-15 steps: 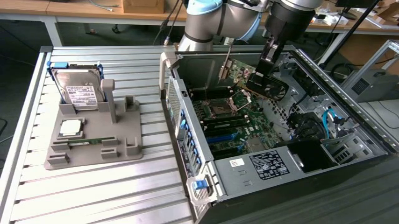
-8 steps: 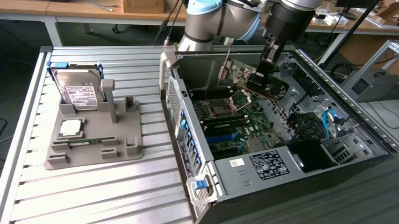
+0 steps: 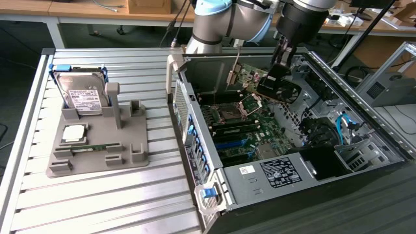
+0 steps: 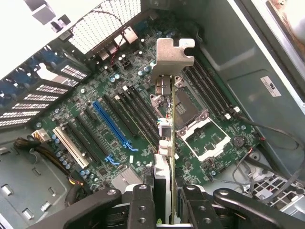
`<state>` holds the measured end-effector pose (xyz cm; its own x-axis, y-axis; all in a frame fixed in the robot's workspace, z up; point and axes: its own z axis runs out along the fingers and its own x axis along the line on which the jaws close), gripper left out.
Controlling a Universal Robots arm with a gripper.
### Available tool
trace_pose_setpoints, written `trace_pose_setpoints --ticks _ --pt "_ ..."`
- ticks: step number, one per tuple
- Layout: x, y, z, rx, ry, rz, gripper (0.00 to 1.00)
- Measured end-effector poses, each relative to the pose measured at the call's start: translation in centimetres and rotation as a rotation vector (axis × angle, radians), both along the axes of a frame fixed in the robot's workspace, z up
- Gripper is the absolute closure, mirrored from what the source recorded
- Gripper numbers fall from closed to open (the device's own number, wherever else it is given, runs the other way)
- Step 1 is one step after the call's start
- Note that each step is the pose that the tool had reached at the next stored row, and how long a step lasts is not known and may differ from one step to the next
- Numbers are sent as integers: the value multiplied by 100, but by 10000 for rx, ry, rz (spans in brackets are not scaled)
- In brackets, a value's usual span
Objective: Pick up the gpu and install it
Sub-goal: 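Insert the gpu into the slot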
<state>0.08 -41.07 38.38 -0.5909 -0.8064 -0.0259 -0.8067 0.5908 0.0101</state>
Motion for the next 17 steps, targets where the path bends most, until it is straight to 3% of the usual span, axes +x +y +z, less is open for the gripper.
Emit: trace_pose_setpoints --ticks 17 --pt "0 0 0 0 -1 911 73"
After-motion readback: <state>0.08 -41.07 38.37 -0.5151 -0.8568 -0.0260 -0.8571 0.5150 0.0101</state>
